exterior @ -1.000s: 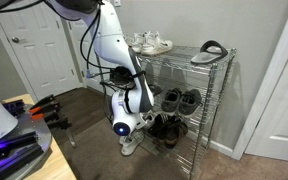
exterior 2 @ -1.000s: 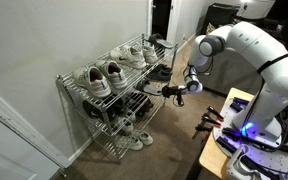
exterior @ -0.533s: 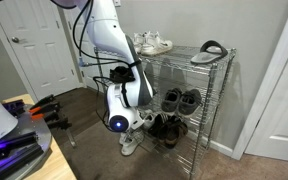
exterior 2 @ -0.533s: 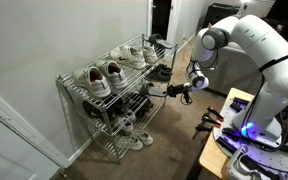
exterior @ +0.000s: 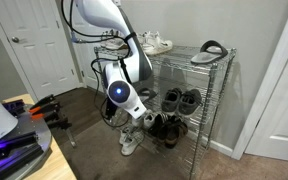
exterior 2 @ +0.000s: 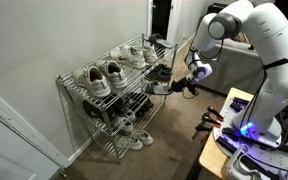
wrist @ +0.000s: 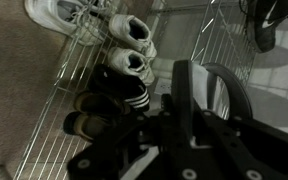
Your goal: Remove the grey slipper from the middle shelf and put it on the top shelf next to the other grey slipper
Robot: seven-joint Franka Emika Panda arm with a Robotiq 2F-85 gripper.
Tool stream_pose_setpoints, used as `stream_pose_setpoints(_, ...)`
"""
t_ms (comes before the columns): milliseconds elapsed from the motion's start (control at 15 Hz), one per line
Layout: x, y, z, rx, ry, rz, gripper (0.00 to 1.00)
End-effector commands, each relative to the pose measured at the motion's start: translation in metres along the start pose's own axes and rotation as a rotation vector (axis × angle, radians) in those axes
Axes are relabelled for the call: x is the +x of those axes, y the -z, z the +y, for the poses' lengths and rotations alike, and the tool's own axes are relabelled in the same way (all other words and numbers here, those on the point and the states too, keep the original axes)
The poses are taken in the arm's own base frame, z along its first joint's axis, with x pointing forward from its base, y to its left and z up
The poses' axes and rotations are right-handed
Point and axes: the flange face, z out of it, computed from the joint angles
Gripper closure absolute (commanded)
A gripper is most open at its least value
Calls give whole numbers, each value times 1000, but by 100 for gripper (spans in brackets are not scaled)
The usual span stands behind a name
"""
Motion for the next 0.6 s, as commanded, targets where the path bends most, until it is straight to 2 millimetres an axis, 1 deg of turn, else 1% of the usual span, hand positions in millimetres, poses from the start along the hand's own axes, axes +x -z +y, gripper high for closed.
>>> stream_pose_setpoints(0,-8,42,-33,-161,-4,25,95)
stream_pose_setpoints(200,-12,64,-55,-230,17,29,94)
stream_pose_setpoints(333,-16,79,-64,-266,16,16,94)
stream_pose_setpoints(533,-24,100,-76,-310,4,-52,94)
